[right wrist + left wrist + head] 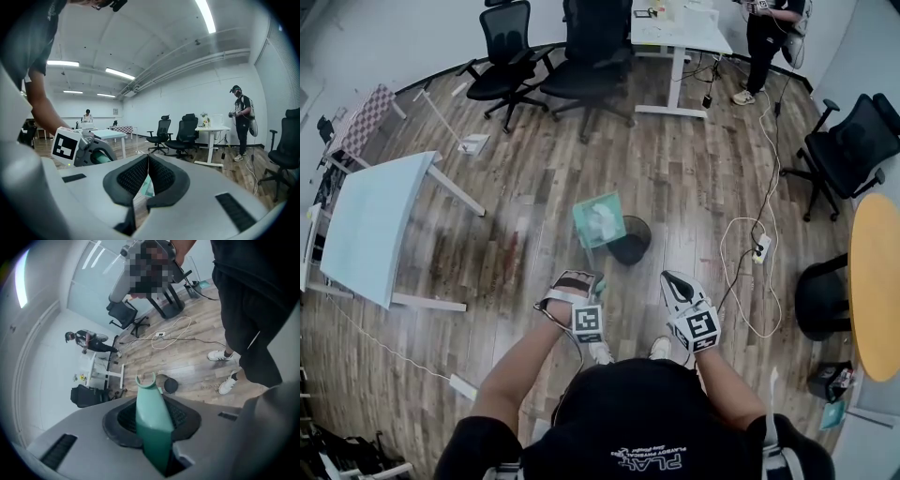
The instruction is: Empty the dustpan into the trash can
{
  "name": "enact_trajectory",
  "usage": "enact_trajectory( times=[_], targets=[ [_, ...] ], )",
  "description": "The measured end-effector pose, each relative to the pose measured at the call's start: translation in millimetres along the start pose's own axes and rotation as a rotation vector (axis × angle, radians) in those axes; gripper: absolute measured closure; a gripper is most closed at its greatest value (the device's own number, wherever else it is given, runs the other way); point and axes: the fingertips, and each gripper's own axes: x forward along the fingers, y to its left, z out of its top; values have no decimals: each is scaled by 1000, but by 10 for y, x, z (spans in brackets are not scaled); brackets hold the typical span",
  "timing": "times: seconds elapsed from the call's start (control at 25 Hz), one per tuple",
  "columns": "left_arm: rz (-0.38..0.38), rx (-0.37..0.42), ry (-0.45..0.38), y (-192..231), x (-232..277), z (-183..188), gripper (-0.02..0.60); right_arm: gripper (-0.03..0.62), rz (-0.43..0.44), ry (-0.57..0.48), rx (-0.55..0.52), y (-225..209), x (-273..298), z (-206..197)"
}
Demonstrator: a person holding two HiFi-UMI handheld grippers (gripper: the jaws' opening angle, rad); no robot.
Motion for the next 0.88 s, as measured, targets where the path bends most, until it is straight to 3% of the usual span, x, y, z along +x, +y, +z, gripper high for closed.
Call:
enact_trajectory(
  times=[0.56, 0.88],
  targets=[
    [-189, 313, 17, -427, 113, 472, 474, 569, -34, -4, 16, -159, -233, -47],
    [-249, 500, 9, -766, 189, 692, 474, 570, -36, -3, 18, -152, -304, -80]
  ],
)
